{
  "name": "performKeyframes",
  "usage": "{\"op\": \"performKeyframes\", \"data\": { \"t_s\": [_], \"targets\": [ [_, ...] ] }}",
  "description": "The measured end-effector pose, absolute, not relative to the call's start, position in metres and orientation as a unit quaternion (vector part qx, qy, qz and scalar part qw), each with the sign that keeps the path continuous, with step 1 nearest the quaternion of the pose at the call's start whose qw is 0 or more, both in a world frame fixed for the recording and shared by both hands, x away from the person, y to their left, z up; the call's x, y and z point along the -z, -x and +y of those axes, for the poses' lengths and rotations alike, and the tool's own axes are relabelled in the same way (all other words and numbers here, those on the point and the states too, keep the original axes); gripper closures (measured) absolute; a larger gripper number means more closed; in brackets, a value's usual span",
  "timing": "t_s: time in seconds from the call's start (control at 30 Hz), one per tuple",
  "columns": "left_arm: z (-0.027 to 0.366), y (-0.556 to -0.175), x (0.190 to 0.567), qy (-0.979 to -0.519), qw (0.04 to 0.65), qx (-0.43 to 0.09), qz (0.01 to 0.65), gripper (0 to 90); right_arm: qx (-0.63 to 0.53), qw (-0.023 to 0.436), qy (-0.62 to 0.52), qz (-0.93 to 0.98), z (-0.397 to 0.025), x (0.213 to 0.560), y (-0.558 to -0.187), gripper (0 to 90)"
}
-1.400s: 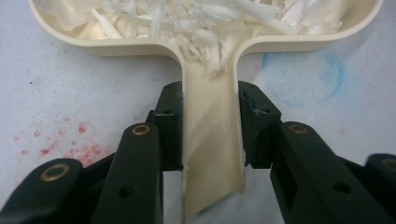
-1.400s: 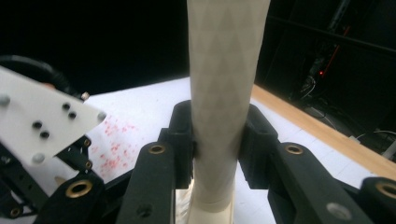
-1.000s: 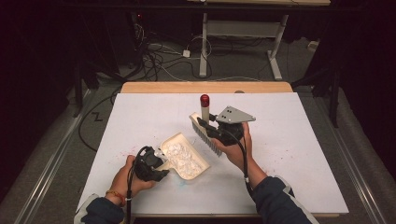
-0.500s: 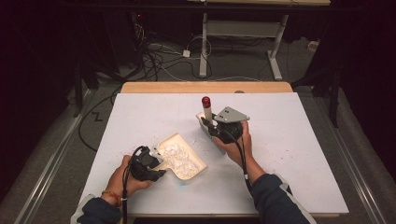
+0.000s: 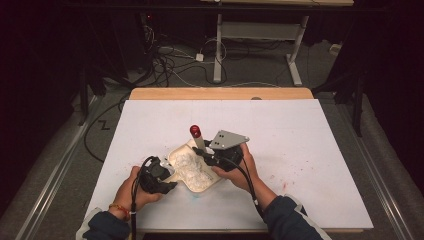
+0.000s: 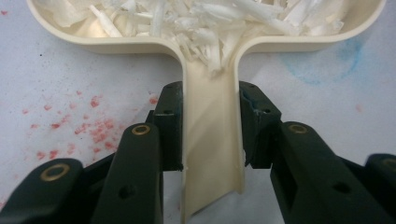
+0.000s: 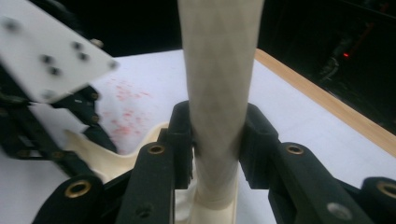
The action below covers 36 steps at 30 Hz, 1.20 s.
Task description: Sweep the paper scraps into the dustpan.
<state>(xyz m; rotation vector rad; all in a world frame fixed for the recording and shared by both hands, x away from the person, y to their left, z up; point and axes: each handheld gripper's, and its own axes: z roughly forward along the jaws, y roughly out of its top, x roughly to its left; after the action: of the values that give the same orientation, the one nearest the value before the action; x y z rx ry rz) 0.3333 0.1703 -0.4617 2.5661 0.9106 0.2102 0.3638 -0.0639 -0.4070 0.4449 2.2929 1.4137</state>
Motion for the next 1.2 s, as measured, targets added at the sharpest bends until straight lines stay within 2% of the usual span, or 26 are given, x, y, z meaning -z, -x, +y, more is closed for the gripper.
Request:
{"op": "performKeyframes", "data": {
  "t_s": [0.23,0.53,0.87,1.03,1.2],
  "targets": [
    [0.171,-0.333,0.462,-0.920,0.203,-0.075,0.327,62.6,-0.510,0.211,-0.140,0.822,-0.064,0.390,-0.351,70.1],
    [0.175,-0.333,0.462,-0.918,0.206,-0.071,0.330,62.6,-0.516,0.231,-0.168,0.807,-0.082,0.373,-0.365,70.0],
    [0.177,-0.334,0.462,-0.918,0.204,-0.068,0.333,62.5,-0.468,0.260,-0.221,0.815,-0.089,0.397,-0.392,70.0],
    [0.178,-0.335,0.462,-0.918,0.203,-0.065,0.335,62.5,-0.469,0.252,-0.211,0.820,-0.085,0.403,-0.391,70.2],
    [0.178,-0.335,0.462,-0.918,0.202,-0.065,0.335,62.5,-0.466,0.225,-0.169,0.839,-0.073,0.404,-0.376,69.8]
  ]
}}
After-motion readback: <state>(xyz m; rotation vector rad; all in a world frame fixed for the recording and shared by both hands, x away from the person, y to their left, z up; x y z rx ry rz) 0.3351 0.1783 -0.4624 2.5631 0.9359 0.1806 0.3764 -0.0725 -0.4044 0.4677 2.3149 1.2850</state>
